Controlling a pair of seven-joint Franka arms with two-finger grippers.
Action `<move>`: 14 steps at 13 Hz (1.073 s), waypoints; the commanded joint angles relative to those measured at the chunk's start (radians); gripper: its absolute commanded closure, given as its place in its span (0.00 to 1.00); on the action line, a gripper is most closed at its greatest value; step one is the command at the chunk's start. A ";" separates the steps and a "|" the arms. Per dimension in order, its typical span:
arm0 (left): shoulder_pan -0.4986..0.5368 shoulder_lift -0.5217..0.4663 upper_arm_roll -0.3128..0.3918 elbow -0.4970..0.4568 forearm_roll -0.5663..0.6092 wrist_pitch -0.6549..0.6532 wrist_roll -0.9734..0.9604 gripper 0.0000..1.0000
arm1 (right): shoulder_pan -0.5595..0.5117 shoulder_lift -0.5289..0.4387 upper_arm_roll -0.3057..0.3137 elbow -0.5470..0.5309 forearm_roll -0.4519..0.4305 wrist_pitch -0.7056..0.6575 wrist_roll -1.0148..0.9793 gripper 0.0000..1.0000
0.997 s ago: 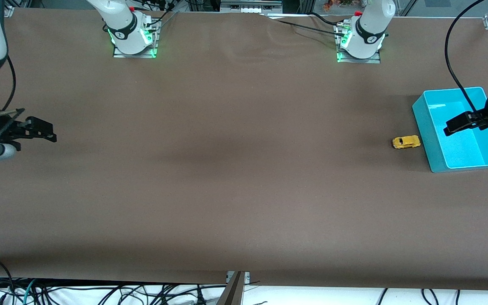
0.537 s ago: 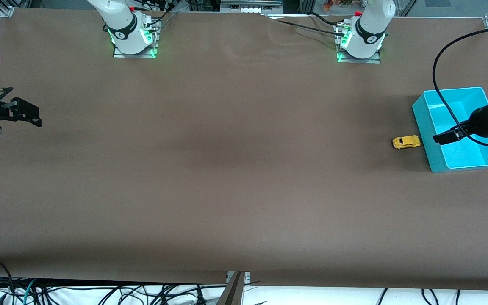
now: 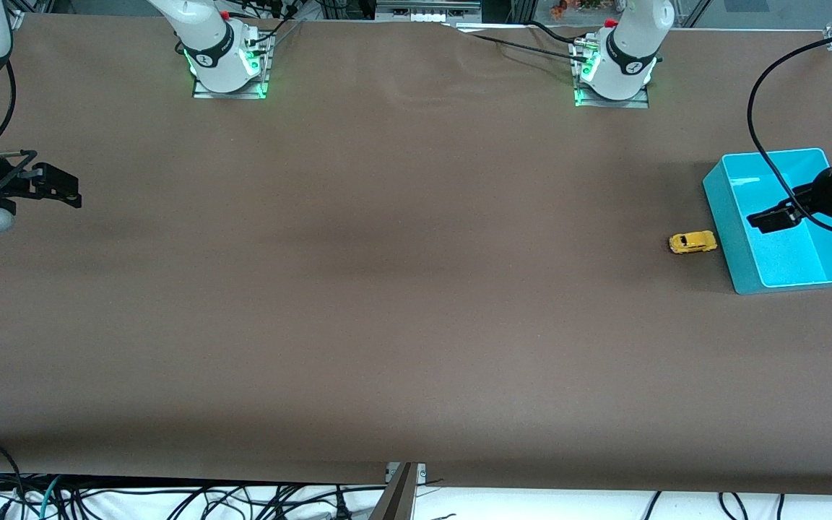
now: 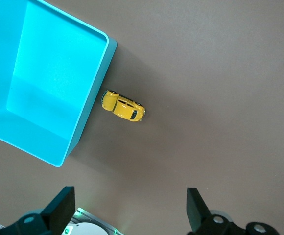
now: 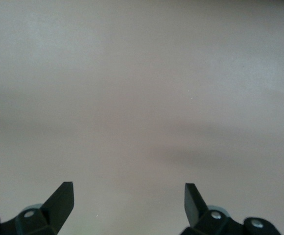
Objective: Wind and store yellow beetle car
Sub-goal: 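Move the left gripper from the bin down toward the car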
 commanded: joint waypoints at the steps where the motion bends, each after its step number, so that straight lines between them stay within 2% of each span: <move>1: 0.008 -0.015 -0.011 -0.012 0.020 -0.005 -0.007 0.00 | -0.005 -0.022 0.002 -0.007 -0.006 -0.002 0.003 0.00; 11: 0.006 -0.012 -0.015 -0.023 0.020 -0.002 -0.019 0.00 | -0.005 -0.019 0.001 -0.006 -0.006 -0.002 0.009 0.00; 14: 0.009 -0.018 -0.023 -0.043 0.038 0.001 -0.126 0.00 | -0.006 -0.019 -0.001 -0.006 -0.006 -0.002 0.004 0.00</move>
